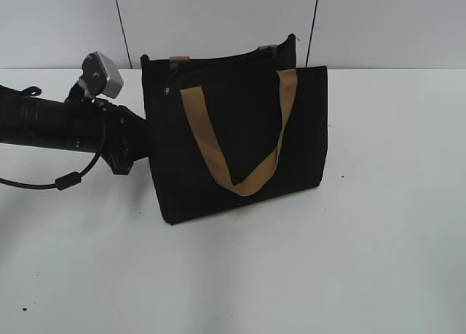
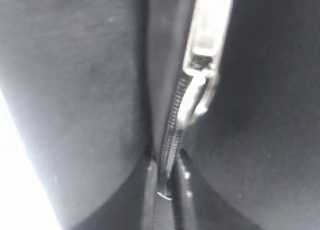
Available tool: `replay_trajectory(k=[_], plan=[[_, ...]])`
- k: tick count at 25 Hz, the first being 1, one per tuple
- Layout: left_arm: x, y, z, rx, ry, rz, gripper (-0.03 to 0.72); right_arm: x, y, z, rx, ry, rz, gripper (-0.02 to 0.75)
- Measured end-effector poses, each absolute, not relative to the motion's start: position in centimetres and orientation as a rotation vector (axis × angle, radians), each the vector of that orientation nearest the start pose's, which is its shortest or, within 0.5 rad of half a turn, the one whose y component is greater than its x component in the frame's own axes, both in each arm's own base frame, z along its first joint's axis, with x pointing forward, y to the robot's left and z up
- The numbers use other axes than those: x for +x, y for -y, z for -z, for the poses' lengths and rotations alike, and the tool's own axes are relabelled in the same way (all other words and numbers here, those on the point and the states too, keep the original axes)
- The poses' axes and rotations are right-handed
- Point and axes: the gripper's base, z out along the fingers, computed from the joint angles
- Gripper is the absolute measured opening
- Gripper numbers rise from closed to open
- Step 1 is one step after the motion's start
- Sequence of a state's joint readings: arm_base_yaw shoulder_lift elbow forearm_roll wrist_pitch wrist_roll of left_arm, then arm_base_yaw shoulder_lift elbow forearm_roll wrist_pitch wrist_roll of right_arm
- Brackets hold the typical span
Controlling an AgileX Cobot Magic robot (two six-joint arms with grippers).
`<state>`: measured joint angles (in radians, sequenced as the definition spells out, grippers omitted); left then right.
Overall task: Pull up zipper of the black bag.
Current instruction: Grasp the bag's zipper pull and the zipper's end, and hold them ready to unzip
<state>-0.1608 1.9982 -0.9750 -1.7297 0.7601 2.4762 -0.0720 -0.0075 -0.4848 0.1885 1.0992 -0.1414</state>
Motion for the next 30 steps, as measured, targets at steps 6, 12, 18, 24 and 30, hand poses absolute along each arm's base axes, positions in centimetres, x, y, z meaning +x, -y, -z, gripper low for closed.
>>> replay_trajectory(k=[6, 12, 18, 24, 30], plan=[[35.1, 12.0, -12.8, 1.189, -1.821, 0.588, 0.058, -0.6, -1.8, -27.1, -0.086, -2.072, -0.127, 0.488], [35.0, 12.0, -13.1, 1.089, -1.876, 0.679, 0.041, -0.2, -2.1, -28.3, -0.179, -2.075, -0.137, 0.488], [34.7, 11.6, -15.3, 1.067, -1.854, 0.722, 0.039, 3.3, -2.5, -32.7, -0.304, -2.215, -0.189, 0.488], [34.4, 10.7, -17.1, 1.069, -1.84, 0.718, 0.038, 9.3, -2.9, -37.8, -0.465, -2.279, -0.29, 0.48], [34.0, 10.9, -17.4, 1.097, -1.806, 0.766, 0.038, 15.5, -3.1, -40.1, -0.577, -2.288, -0.376, 0.405]])
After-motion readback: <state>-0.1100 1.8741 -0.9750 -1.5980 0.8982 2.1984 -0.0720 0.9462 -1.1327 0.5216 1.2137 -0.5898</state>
